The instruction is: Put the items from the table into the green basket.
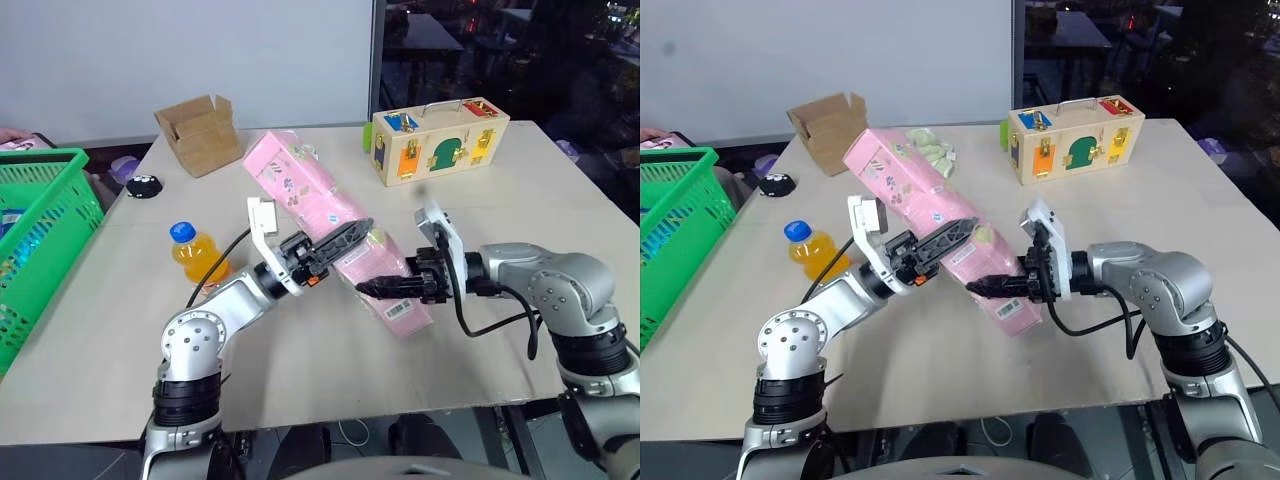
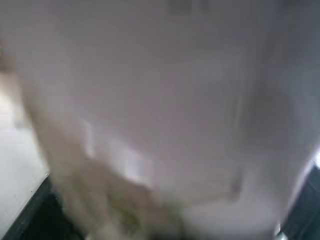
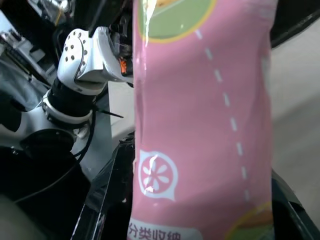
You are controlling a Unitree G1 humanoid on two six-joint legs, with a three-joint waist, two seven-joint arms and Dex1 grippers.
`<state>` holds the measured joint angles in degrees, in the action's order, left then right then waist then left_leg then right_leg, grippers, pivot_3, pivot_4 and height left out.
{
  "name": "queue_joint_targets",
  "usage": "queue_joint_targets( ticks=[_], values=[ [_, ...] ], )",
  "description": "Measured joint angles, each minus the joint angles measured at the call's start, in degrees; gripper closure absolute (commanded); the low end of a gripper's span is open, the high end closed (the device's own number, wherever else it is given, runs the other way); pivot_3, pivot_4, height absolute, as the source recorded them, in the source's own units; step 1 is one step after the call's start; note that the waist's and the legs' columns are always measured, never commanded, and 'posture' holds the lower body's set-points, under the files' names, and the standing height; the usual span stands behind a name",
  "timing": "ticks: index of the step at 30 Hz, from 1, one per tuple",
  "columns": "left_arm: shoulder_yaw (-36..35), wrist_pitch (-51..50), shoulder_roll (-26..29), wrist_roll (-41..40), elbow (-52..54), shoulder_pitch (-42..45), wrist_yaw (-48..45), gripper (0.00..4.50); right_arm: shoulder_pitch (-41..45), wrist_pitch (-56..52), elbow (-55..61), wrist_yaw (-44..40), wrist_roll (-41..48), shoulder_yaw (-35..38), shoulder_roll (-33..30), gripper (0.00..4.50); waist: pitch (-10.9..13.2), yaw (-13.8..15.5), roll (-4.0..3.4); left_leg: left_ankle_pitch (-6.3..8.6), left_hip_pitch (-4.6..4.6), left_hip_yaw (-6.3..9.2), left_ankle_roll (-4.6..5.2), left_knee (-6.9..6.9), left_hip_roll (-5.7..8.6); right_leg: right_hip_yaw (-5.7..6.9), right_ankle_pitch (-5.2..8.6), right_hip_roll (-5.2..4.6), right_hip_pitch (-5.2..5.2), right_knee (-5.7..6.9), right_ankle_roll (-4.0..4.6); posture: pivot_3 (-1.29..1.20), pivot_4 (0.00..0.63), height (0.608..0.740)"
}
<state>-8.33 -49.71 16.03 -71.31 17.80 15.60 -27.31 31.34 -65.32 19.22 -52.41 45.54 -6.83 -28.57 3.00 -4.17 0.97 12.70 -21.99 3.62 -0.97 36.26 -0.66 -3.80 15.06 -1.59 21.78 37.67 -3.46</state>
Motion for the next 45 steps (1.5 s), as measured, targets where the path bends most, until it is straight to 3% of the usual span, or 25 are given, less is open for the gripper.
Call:
queue_joint_targets(
  ticks=[3, 5, 9, 13, 17, 20, 27, 31, 33, 39, 42, 45],
  values=[
    [0.0, 0.0, -0.3, 0.1, 0.0, -0.1, 0.5, 2.64, 0.0, 0.0, -0.2, -0.7, 1.4, 0.0, 0.2, 0.13, 0.0, -0.2, 0.0, 0.0, -0.01, 0.01, 0.0, 0.0, -0.01, 0.0, 0.0, 0.01, 0.01, 0.01, -0.01, -0.08, 0.0, 0.74],
    [-0.2, 0.0, -0.7, -0.9, 0.1, -0.2, 1.5, 3.44, 0.0, -0.2, -0.1, -0.6, 2.2, 0.1, 0.3, 0.0, 0.0, -0.2, 0.0, 0.0, -0.02, 0.02, 0.0, 0.0, -0.01, 0.0, -0.01, 0.01, 0.02, 0.01, -0.01, -0.07, 0.0, 0.74],
    [-3.0, 0.1, 1.7, -4.3, 3.5, 0.1, 6.2, 3.44, -1.6, 5.9, 2.3, 2.3, -0.5, 1.9, 0.0, 0.0, 0.0, -0.1, 0.02, 0.0, -0.06, 0.05, 0.0, 0.0, -0.02, 0.0, -0.01, 0.01, 0.05, 0.01, -0.02, -0.04, 0.0, 0.74],
    [-10.6, 2.0, 8.1, -10.0, 6.6, 4.0, 13.7, 3.44, -3.3, 14.8, 4.6, 4.8, -4.7, 3.9, 0.4, 0.0, 0.1, 0.2, 0.05, 0.0, -0.04, 0.08, 0.0, -0.01, -0.04, 0.03, -0.01, 0.03, 0.05, 0.03, -0.03, 0.05, 0.0, 0.74],
    [-19.1, 4.2, 18.2, -15.5, 8.5, 6.5, 20.1, 3.44, -3.3, 21.8, 5.6, 5.2, -6.6, 3.9, 1.8, 0.0, 0.2, 0.8, 0.23, 0.0, 0.0, 0.07, 0.0, -0.04, -0.03, 0.02, -0.01, 0.02, 0.03, 0.04, -0.03, 0.12, 0.0, 0.74],
    [-25.1, 5.6, 25.7, -13.3, 6.3, 7.2, 23.6, 3.44, -0.1, 26.4, 4.9, 5.5, -9.5, 1.9, 4.6, 0.0, 0.4, 1.6, 0.26, 0.0, 0.08, 0.08, -0.01, -0.12, -0.07, 0.02, -0.01, 0.08, 0.05, 0.08, -0.03, 0.16, 0.0, 0.74],
    [-30.1, 12.6, 44.1, 10.6, -10.7, 7.8, 22.0, 3.44, 9.9, 32.5, -0.4, 3.5, -11.5, -4.1, 13.1, 0.0, 0.4, 5.5, 0.38, -0.04, 0.03, 0.11, -0.08, -0.45, -0.14, 0.13, 0.01, 0.16, 0.26, 0.04, 0.05, 0.23, 0.0, 0.74],
    [-30.3, 21.0, 55.0, 26.9, -32.1, 8.0, 13.7, 3.44, 13.5, 33.4, -5.0, 0.5, -12.6, -7.9, 15.7, 0.0, 0.4, 6.8, 0.47, -0.15, -0.07, 0.04, -0.27, -0.9, -0.13, 0.11, -0.1, 0.11, 0.58, -0.05, 0.24, 0.23, 0.0, 0.74],
    [-28.1, 26.4, 57.8, 32.4, -42.5, 10.9, 9.0, 3.44, 15.4, 33.7, -7.1, 0.6, -14.2, -9.3, 17.0, 0.0, 0.3, 7.4, 0.57, -0.23, -0.17, 0.06, -0.41, -1.07, -0.13, 0.14, -0.11, 0.11, 0.83, 0.03, 0.25, 0.21, 0.0, 0.74],
    [-14.6, 43.2, 59.4, 48.7, -73.3, 27.6, -0.5, 3.44, 16.1, 35.6, -9.7, 0.9, -17.2, -11.1, 19.6, 0.0, 0.1, 8.7, 0.98, -0.42, -0.75, 0.53, -0.71, -0.96, -0.15, 0.69, -0.13, 0.12, 1.06, 0.07, 0.3, 0.17, 0.0, 0.74],
    [-10.7, 47.8, 58.9, 54.3, -82.4, 34.1, -1.2, 3.44, 16.0, 35.7, -9.9, 1.4, -17.8, -11.2, 20.0, 0.0, 0.0, 8.6, 1.28, -0.45, -0.78, 0.66, -0.76, -0.92, -0.16, 0.81, -0.14, 0.13, 1.04, 0.11, 0.3, 0.15, 0.0, 0.74],
    [-8.3, 52.2, 58.7, 59.6, -89.6, 36.5, -0.3, 2.49, 15.9, 35.7, -10.0, 1.8, -18.3, -11.2, 20.1, 0.0, 0.0, 7.9, 1.3, -0.47, -0.75, 0.68, -0.78, -0.9, -0.19, 0.82, -0.14, 0.13, 1.06, 0.23, 0.3, 0.1, 0.0, 0.74]
  ],
)
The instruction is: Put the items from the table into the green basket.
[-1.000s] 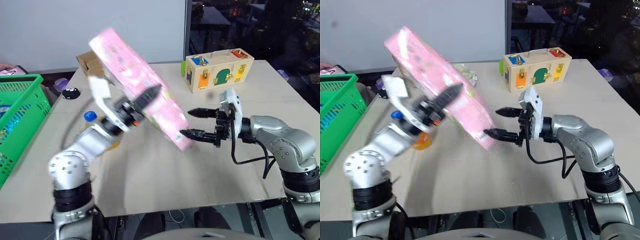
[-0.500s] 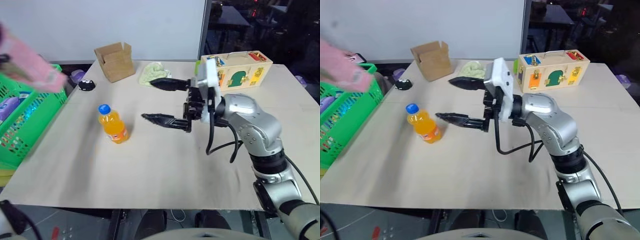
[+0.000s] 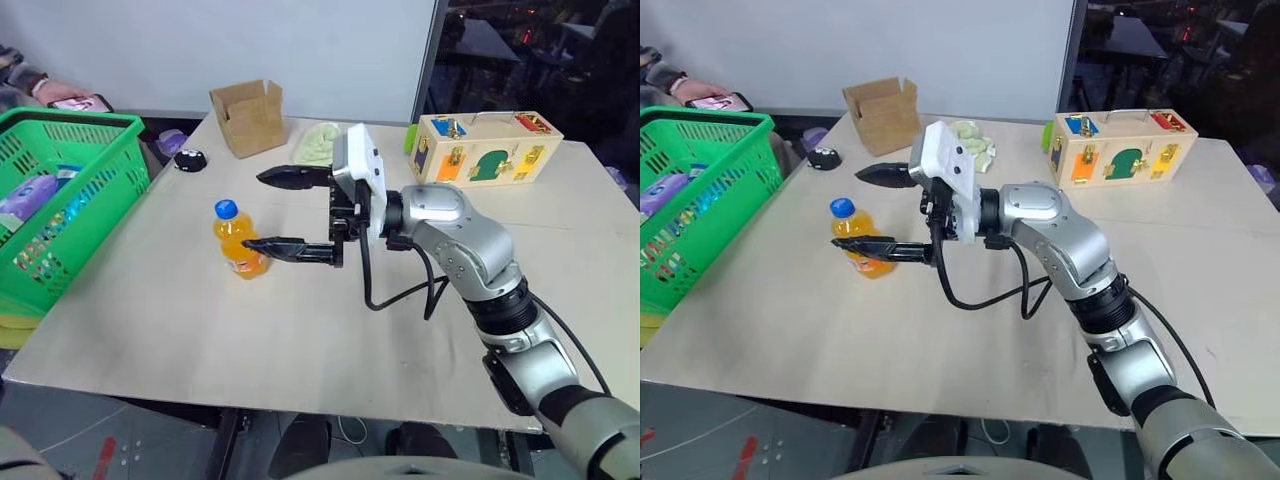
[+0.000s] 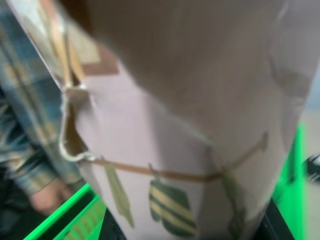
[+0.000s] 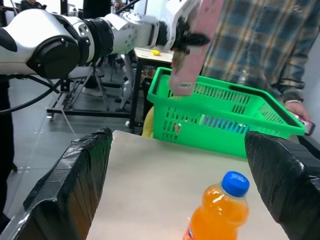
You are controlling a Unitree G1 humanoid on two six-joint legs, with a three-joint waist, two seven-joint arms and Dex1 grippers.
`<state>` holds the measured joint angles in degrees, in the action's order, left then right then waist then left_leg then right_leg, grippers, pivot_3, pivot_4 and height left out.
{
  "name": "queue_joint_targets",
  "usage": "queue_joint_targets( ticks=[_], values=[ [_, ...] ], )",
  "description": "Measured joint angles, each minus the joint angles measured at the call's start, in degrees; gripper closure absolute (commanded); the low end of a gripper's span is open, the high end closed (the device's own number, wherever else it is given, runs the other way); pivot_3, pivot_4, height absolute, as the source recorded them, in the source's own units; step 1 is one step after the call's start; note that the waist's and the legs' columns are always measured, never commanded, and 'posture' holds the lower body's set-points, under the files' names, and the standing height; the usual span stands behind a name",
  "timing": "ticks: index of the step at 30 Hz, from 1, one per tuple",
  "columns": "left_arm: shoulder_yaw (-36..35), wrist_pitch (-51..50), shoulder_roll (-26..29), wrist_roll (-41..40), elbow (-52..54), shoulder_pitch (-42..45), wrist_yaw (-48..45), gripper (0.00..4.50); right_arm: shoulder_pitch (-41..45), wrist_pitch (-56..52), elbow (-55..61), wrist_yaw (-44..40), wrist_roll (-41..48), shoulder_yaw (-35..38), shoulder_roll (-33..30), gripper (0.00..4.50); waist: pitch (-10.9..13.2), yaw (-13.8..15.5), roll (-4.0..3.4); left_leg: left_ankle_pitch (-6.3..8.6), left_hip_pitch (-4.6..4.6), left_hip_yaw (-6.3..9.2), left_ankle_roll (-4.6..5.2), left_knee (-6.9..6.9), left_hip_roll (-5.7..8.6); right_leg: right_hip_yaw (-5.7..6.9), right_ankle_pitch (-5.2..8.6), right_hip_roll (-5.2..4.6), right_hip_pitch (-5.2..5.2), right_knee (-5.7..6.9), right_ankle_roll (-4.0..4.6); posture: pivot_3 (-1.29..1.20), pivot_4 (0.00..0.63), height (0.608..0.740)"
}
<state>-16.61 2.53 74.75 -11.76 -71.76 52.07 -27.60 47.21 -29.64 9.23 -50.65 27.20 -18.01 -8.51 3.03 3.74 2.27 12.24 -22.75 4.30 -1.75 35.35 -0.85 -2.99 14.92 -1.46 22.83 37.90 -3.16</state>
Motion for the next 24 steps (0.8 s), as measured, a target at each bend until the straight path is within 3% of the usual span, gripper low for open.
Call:
queue_joint_targets(
  ticks=[5, 10, 12, 14, 15, 16, 17, 19, 24],
  values=[
    [-2.0, 3.5, -0.4, 1.9, -4.6, -1.2, 5.2, 0.09, -2.0, -0.1, 1.4, 0.0, -0.2, 0.1, -1.2, 0.0, 0.0, -1.6, 0.05, 0.0, -0.03, 0.15, -0.01, -0.01, -0.08, 0.17, -0.01, 0.02, 0.02, 0.05, 0.01, 0.08, 0.0, 0.74],
    [-7.2, 6.3, -0.3, -0.8, -2.8, -2.5, 3.6, 0.09, -3.7, -0.2, 3.7, -0.1, 0.4, 0.8, -2.8, 0.0, 0.0, -2.9, 0.03, 0.0, -0.02, 0.15, 0.0, -0.01, -0.08, 0.2, -0.02, 0.0, 0.0, 0.09, 0.02, 0.11, 0.0, 0.74],
    [-10.5, 3.7, -0.9, -5.0, 2.9, -6.3, -2.7, 0.09, -4.9, -0.4, 4.8, -0.1, 0.6, 1.2, -4.3, 0.0, 0.0, -3.0, 0.03, 0.0, -0.01, 0.15, 0.0, 0.0, -0.08, 0.21, -0.02, -0.01, 0.0, 0.11, 0.03, 0.12, 0.0, 0.74],
    [-14.1, -3.7, -3.5, -11.4, 15.6, -14.5, -11.4, 0.09, -5.9, -1.1, 5.7, 0.0, 0.7, 2.0, -5.8, 0.0, 0.1, -3.1, -0.21, -0.01, 0.04, 0.08, -0.01, -0.01, -0.07, 0.18, -0.03, -0.16, -0.05, 0.13, 0.05, 0.12, 0.0, 0.74],
    [-17.4, -10.8, -6.6, -17.3, 30.0, -25.8, -17.1, 0.09, -6.5, -1.4, 6.2, 0.0, 0.8, 2.4, -6.7, 0.0, 0.0, -3.2, -0.47, -0.01, 0.06, 0.01, -0.01, -0.04, -0.12, 0.11, -0.06, -0.36, -0.06, 0.1, 0.09, 0.12, 0.0, 0.74],
    [-18.4, -14.2, -9.0, -20.3, 37.5, -31.0, -19.8, 0.09, -7.2, -1.5, 6.7, 0.0, 0.9, 2.9, -7.7, 0.0, 0.0, -3.2, -0.55, 0.0, 0.15, -0.1, 0.0, -0.07, -0.16, 0.01, -0.06, -0.51, -0.09, 0.15, 0.09, 0.11, 0.0, 0.74],
    [-21.4, -21.5, -13.8, -25.4, 52.6, -43.7, -22.0, 0.09, -8.3, -1.5, 7.5, -0.1, 0.8, 3.0, -9.3, 0.0, -0.1, -3.6, -0.71, 0.02, 0.17, -0.19, 0.04, -0.12, -0.16, -0.2, -0.08, -0.77, -0.04, 0.06, 0.11, 0.11, 0.0, 0.74],
    [-22.9, -30.6, -21.6, -31.4, 67.3, -55.6, -22.0, 0.09, -10.6, -1.9, 8.2, -0.1, 0.8, 3.8, -12.0, 0.0, -0.1, -4.5, -0.54, 0.05, 0.11, -0.22, 0.08, -0.11, -0.15, -0.29, -0.08, -0.79, 0.12, 0.1, 0.11, 0.1, 0.0, 0.74],
    [-28.3, -39.8, -25.2, -37.7, 85.3, -66.7, -19.7, 0.09, -12.7, -3.7, 10.5, -0.1, 1.1, 5.4, -15.6, 0.0, 0.0, -4.4, -0.36, 0.03, 0.11, 0.03, 0.07, -0.03, -0.49, 0.16, -0.16, 0.18, 0.1, 0.15, 0.46, 0.09, 0.0, 0.74]
  ],
)
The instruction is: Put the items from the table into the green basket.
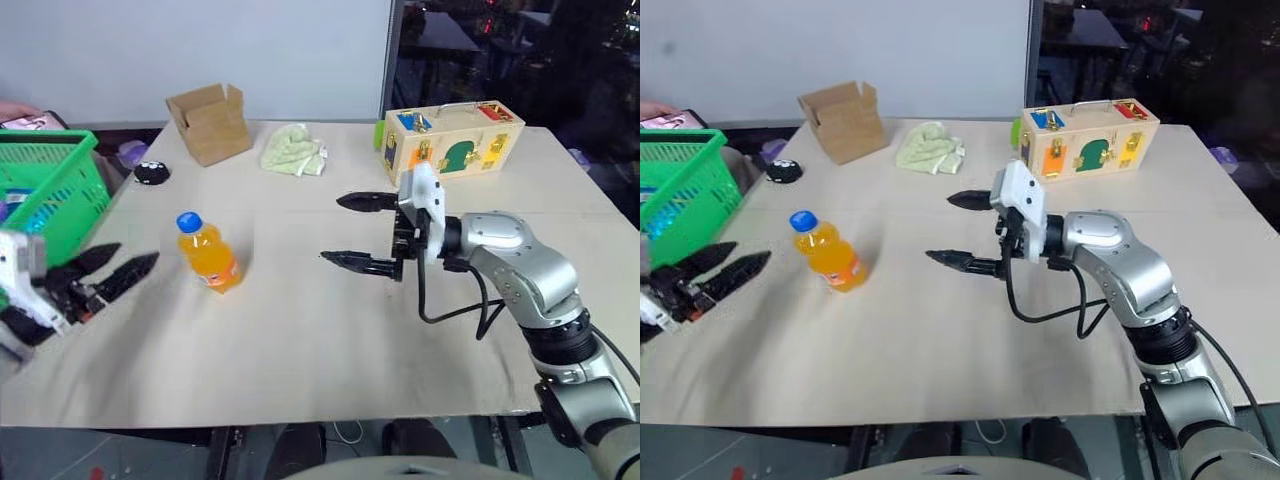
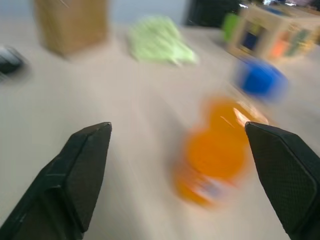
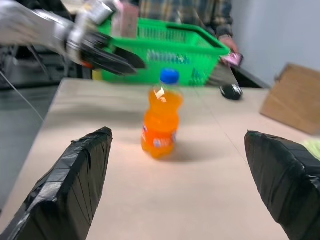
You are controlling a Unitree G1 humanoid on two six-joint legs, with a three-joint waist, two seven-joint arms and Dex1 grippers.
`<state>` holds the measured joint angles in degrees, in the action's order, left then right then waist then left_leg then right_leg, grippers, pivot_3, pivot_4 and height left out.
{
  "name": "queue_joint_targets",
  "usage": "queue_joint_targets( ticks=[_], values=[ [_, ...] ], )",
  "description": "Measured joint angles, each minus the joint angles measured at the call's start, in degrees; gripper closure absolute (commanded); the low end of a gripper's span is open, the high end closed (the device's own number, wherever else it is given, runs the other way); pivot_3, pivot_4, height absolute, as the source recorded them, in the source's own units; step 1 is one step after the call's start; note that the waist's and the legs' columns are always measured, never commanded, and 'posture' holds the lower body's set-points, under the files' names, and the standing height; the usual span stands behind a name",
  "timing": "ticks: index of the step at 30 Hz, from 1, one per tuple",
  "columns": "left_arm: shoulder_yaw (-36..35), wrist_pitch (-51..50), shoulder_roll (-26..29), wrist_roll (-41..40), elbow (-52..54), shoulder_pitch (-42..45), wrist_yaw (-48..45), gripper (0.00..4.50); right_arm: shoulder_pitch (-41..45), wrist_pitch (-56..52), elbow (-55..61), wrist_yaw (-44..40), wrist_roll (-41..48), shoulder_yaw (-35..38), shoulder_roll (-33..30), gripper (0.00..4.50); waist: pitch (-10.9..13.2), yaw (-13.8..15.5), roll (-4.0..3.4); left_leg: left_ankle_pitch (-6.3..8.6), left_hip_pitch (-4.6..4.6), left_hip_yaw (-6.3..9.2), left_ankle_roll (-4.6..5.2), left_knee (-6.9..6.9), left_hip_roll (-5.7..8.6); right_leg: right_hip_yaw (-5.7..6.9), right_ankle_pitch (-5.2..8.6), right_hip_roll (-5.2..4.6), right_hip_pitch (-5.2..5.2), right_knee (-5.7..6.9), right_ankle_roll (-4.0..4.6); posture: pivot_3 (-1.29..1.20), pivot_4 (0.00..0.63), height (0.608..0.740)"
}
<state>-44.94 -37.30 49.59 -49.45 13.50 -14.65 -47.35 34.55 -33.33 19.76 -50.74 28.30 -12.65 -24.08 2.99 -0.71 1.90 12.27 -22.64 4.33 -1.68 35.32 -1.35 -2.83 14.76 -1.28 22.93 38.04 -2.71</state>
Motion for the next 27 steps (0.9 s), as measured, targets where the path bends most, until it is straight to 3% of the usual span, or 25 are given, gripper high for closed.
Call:
queue_joint_targets(
  ticks=[4, 12, 17, 27],
  values=[
    [4.8, 1.5, -2.6, 4.8, 8.9, -5.1, 1.3, 0.09, -3.2, -0.1, 2.5, -0.7, 0.1, 0.2, -3.6, 0.0, 0.3, 0.6, -0.97, 0.0, 0.82, -0.45, 0.01, 0.01, 0.09, -0.27, 0.31, -0.07, -0.81, -0.12, 0.01, 0.08, 0.0, 0.74],
    [18.5, 7.3, -10.0, 17.6, 7.3, 0.3, 10.2, 0.09, -6.5, -0.4, 4.4, 0.5, -0.7, 2.9, -8.2, 0.0, 0.1, 0.1, -0.6, 0.0, 0.82, -0.71, 0.01, 0.15, 0.05, -0.61, 0.27, 0.02, -0.84, -0.17, -0.01, 0.01, 0.0, 0.74],
    [20.5, 7.8, -12.9, 20.3, 3.8, 4.2, 14.0, 0.09, -9.6, -2.4, 7.8, 2.7, 0.3, 4.5, -8.7, 0.0, 0.1, -0.4, -0.56, 0.02, 0.77, -0.76, 0.03, 0.1, 0.03, -0.71, 0.08, 0.08, -0.74, -0.17, -0.02, -0.01, 0.0, 0.74],
    [24.0, 9.2, -12.9, 24.3, -2.7, 12.0, 14.3, 0.09, -12.9, -2.7, 10.2, 3.9, 1.4, 5.7, -10.5, 0.0, 0.1, -0.7, -0.54, 0.01, 0.78, -0.85, 0.03, 0.29, 0.02, -0.82, 0.28, 0.14, -0.78, -0.17, -0.05, -0.03, 0.0, 0.74]
  ],
)
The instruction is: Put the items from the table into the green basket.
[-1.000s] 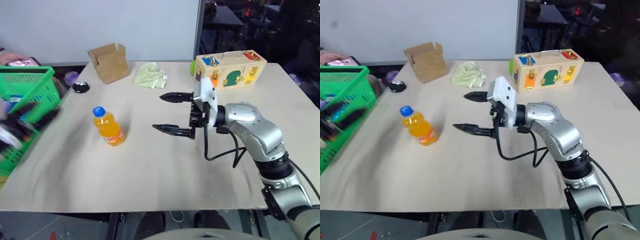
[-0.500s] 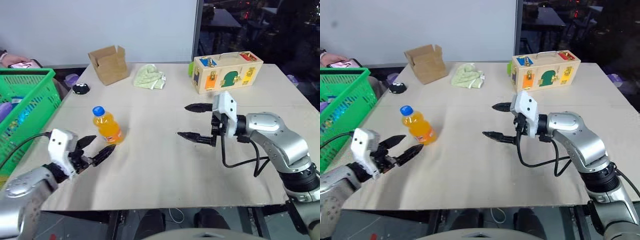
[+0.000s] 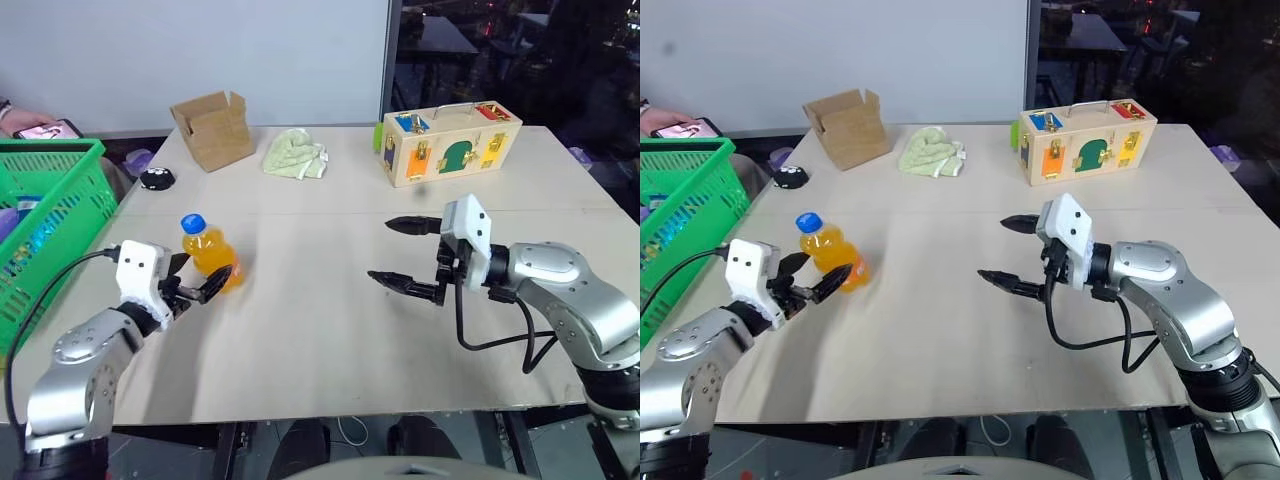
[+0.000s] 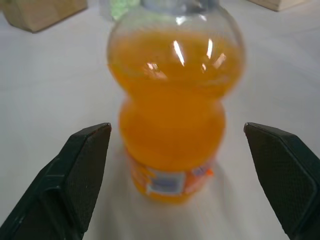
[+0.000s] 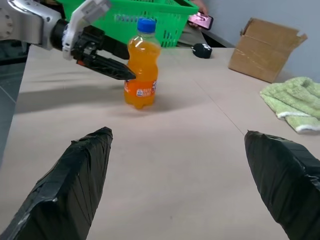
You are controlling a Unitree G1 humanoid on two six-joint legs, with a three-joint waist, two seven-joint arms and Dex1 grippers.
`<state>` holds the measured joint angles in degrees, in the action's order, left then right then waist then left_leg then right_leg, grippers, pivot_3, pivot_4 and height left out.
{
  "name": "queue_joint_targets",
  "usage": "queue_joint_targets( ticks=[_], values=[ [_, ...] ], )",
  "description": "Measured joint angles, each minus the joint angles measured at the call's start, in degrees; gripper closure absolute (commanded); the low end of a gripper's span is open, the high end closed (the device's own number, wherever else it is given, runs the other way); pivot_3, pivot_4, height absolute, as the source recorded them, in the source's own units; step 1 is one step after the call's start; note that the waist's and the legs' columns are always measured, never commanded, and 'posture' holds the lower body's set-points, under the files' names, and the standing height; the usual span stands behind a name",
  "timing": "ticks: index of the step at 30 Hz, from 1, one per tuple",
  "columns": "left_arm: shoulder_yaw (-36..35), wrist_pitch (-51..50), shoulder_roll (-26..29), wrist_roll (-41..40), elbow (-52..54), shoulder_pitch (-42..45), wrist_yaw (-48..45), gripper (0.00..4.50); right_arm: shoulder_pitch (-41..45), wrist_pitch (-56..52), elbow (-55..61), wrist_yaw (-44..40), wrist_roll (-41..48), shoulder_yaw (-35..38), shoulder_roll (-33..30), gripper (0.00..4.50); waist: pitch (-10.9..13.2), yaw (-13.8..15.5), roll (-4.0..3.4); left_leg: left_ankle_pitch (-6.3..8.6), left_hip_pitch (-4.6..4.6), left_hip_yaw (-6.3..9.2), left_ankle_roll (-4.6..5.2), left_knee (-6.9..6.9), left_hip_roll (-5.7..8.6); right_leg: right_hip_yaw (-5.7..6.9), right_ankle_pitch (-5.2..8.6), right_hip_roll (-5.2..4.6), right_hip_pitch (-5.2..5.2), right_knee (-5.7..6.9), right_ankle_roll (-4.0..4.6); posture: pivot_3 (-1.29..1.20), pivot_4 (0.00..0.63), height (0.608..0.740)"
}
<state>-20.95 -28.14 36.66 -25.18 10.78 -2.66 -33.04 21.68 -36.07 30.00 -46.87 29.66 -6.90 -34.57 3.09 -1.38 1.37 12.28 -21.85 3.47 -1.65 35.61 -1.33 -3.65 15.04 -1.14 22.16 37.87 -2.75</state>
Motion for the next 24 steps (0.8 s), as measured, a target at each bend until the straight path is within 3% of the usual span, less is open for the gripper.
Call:
queue_joint_targets(
  ticks=[5, 9, 17, 24],
  values=[
    [2.2, 1.4, -0.5, 2.1, -4.1, 3.4, -0.1, 0.09, -0.4, 0.0, 0.6, 0.0, 0.3, 0.6, -0.8, 0.0, 0.0, -0.9, 0.01, 0.01, -0.02, 0.0, 0.0, -0.01, 0.0, -0.03, -0.11, 0.01, 0.01, 0.01, -0.17, -0.05, 0.0, 0.74],
    [3.0, 2.7, -0.8, 2.8, -5.3, 4.6, -0.5, 1.54, -0.4, 0.0, 0.8, -0.3, 0.9, 0.6, -0.9, 0.0, 0.0, -1.2, 0.0, 0.01, -0.01, 0.0, 0.0, -0.02, 0.0, -0.04, -0.11, 0.02, 0.01, 0.01, -0.17, -0.05, 0.0, 0.74],
    [-2.3, 0.8, -2.8, -3.4, -4.6, 5.3, 0.4, 1.54, 1.0, 0.7, 0.8, -1.4, 1.1, -0.3, 0.9, 0.0, 0.1, -1.1, 0.21, 0.01, -0.05, 0.08, 0.01, 0.0, -0.05, 0.01, -0.12, 0.08, 0.04, 0.06, -0.19, 0.04, 0.0, 0.74],
    [-17.6, -7.1, 5.8, -9.5, -2.0, 13.1, 8.6, 1.54, 14.3, 3.1, -9.2, -1.3, 0.5, -6.3, 15.4, 0.0, 0.1, -0.8, 0.4, 0.0, 0.0, 0.18, 0.0, -0.17, -0.2, 0.11, -0.27, 0.24, 0.12, 0.16, 0.02, 0.23, 0.0, 0.74]
  ],
)
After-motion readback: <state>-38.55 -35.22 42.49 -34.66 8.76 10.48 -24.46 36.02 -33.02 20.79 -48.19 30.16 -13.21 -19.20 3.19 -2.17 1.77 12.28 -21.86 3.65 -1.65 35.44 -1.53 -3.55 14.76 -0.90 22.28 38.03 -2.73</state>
